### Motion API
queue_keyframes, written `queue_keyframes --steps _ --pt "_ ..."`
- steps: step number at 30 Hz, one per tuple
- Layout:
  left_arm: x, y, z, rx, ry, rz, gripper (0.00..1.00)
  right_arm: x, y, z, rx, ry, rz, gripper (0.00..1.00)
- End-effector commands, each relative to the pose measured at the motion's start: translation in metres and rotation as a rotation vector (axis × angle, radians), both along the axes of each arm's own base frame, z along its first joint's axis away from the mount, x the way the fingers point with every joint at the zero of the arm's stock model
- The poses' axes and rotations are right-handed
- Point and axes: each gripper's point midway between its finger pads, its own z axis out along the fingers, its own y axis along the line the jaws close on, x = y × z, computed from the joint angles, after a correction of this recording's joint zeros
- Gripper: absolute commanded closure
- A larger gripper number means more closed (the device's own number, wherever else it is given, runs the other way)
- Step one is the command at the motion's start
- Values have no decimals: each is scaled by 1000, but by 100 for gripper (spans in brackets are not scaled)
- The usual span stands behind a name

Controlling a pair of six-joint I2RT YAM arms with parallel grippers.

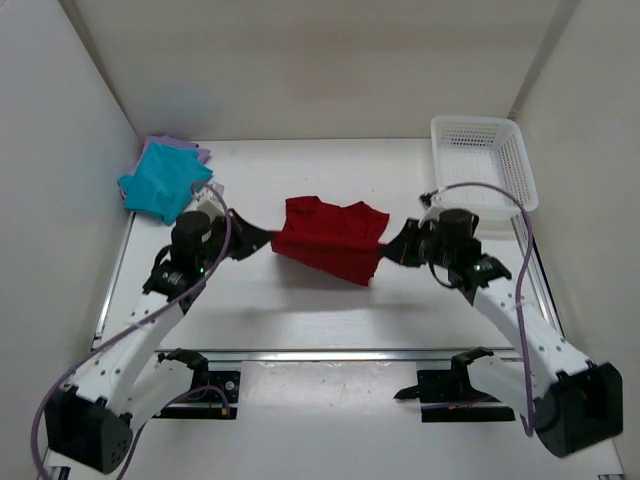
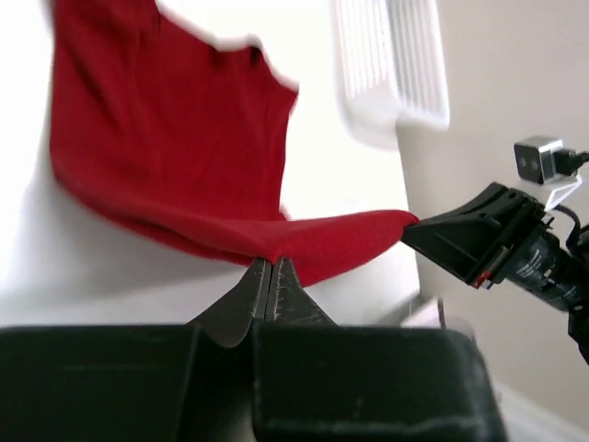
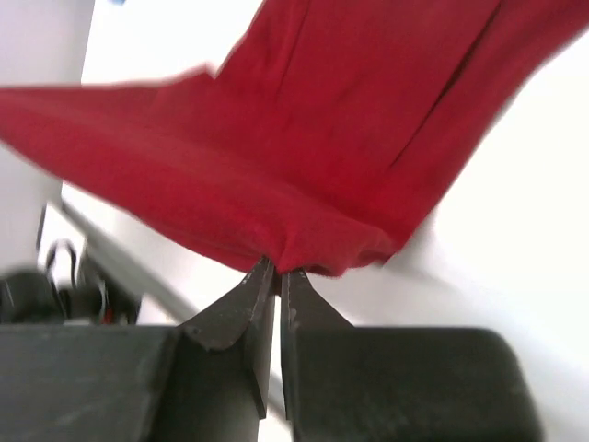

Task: Fold and stack the t-shirts
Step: Grab one side of the 2/3 rectangular tshirt with both arms, then fold the long partially folded tshirt into a neat square

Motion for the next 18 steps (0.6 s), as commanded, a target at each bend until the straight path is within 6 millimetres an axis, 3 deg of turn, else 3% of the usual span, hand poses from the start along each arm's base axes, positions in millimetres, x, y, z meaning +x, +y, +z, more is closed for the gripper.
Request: queue_keyframes --steps 1,2,3,4,6,7,9,10,12,13,14,16,17,18 --pt "49 1 25 4 -83 41 100 51 -8 32 12 -105 35 100" --pt "70 0 24 30 -91 84 100 67 -5 38 11 -100 48 100" --pt "92 -1 16 64 -72 108 100 81 -8 24 -8 -58 35 100" --pt "102 -2 11 59 -54 110 100 100 -12 39 -8 -91 10 100" --pt "136 -13 -15 63 23 101 100 129 -11 24 22 -29 30 100" --pt "144 -13 -24 85 40 108 100 146 -17 30 21 -45 9 100" --pt "180 -12 -51 117 93 156 100 171 -18 -2 16 47 -1 100" --pt "185 -16 -60 120 115 148 100 184 -23 0 27 50 -16 100" --pt "218 -17 -84 126 168 174 100 219 -32 -25 1 95 -54 100" --pt "233 -15 -96 140 196 190 100 225 -34 -44 7 150 -61 100" --pt "236 -17 -105 151 218 195 100 241 -36 -36 15 128 -65 100" --pt "257 -20 -105 147 230 197 100 255 -38 -66 -13 199 -76 100" --pt "261 -17 -116 150 255 216 100 271 -38 -53 -17 157 -79 100" --pt "265 -16 -120 151 264 227 100 280 -37 -60 -32 171 -74 100"
